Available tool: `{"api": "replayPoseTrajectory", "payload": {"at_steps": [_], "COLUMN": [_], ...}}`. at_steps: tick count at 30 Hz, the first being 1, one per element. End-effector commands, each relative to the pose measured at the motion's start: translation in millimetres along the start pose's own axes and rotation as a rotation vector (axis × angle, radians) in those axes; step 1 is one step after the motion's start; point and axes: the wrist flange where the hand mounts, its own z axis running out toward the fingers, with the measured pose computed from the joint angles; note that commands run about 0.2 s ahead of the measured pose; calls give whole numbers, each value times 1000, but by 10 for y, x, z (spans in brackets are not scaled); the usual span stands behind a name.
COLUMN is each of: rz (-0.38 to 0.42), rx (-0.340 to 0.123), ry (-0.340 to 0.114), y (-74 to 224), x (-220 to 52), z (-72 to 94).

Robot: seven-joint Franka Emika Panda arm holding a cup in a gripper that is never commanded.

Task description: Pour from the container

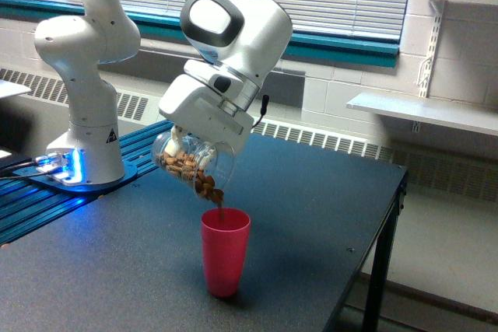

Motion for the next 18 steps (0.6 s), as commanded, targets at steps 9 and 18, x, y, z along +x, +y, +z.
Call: {"api": "replayPoseTrajectory", "payload": {"at_steps": [9,18], "rz": [-27,-49], "rx": [-25,-47], "ry": [6,-1], "y": [-54,-60], "x": [19,-8], "z": [-34,-11]}}
